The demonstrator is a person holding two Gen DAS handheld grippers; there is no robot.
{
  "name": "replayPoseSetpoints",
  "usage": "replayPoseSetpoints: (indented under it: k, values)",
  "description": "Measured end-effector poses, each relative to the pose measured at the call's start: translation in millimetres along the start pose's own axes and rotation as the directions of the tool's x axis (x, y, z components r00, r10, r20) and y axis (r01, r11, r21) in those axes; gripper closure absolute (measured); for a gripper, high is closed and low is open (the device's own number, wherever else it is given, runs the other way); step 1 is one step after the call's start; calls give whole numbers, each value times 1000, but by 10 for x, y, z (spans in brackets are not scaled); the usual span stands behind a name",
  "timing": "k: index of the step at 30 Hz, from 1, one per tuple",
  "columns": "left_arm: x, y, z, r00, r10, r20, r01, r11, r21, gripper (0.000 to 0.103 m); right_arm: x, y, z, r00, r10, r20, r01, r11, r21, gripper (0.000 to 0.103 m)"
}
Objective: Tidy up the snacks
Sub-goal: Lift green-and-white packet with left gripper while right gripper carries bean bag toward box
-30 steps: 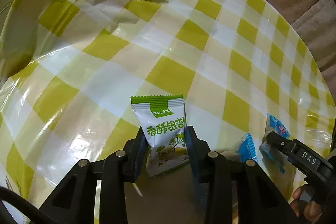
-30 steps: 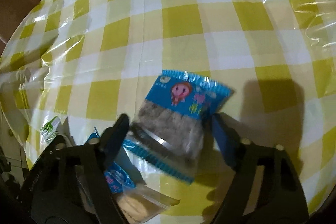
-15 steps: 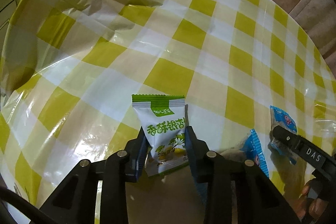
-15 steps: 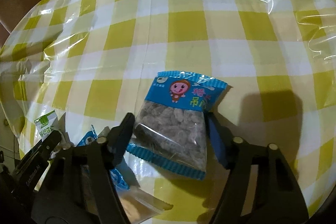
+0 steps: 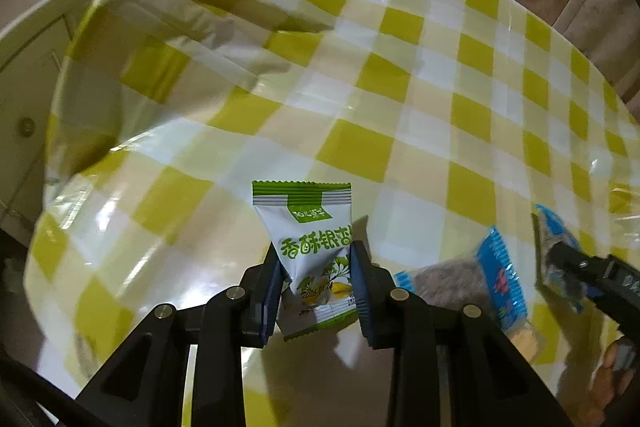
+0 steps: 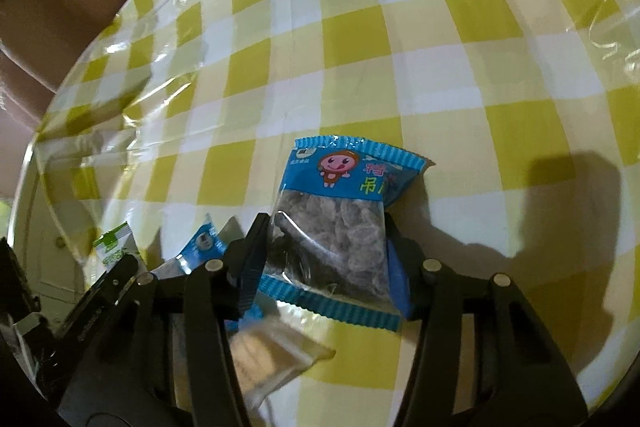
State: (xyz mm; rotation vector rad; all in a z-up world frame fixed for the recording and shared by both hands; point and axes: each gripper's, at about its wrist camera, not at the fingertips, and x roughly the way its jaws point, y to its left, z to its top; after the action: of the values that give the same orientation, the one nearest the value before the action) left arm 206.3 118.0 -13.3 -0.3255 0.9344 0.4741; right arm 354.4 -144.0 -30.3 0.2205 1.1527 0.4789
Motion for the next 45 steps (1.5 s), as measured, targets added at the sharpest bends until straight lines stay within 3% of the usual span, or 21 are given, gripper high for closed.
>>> replayPoseSetpoints:
  k: [4, 13, 19, 26, 37, 45]
  values:
    - [-101, 32, -55, 999, 49, 4, -49, 999, 20, 70, -103, 13, -72, 997, 77, -12, -77, 997, 16, 46]
    - [-377, 66, -221, 990, 143, 15, -144, 985, 93, 70, -364, 62, -388, 985, 169, -35, -170, 985, -12, 46]
    - [-570, -41, -345, 966, 253, 48, -258, 948, 188, 70, -540, 23, -655, 976, 209, -57, -211, 977, -24, 46]
    - [-742, -178, -524, 948, 308, 82, -319, 914, 251, 70, -647, -70, -857, 967, 242, -75, -244, 970, -17, 46]
    - [-1053, -541, -916, 946, 299, 127, -325, 878, 351, 70, -1085, -295, -1174, 961, 275, -43, -276, 961, -9, 46]
    - [-1406, -1034, -1342, 946, 266, 185, -323, 815, 482, 70, -1580, -712, -1475, 954, 299, 14, -299, 953, 50, 46]
